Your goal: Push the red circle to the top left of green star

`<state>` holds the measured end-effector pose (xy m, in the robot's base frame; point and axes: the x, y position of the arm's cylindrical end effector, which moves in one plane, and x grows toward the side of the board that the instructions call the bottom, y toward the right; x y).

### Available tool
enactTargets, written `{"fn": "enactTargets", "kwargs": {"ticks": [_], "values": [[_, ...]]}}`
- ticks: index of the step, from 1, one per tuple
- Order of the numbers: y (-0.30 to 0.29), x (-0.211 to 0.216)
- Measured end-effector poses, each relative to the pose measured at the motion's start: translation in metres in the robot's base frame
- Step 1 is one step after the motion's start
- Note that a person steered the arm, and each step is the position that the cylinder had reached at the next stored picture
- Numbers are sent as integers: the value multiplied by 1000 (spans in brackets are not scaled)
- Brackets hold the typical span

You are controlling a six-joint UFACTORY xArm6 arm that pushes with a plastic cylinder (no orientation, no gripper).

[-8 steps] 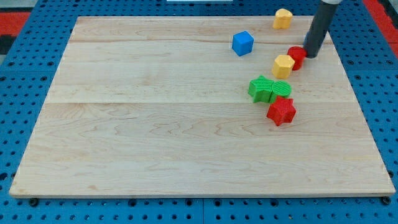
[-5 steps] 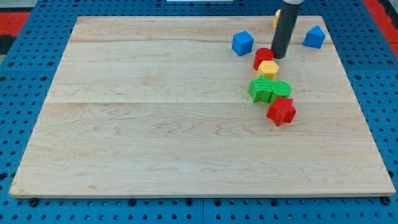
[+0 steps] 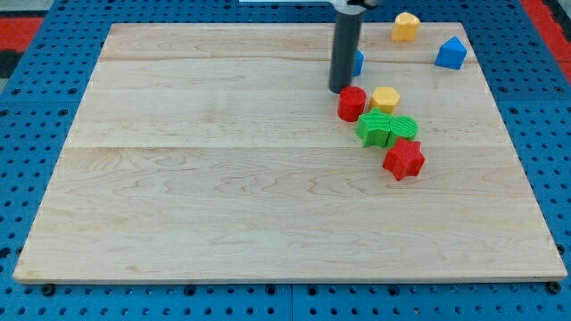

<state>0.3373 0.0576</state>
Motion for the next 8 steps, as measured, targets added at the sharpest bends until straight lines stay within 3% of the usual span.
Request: {"fn": "enactTargets", "kwargs": {"ticks": [2,4,8], "values": [[-36,8],[17,-4],[48,57]]}}
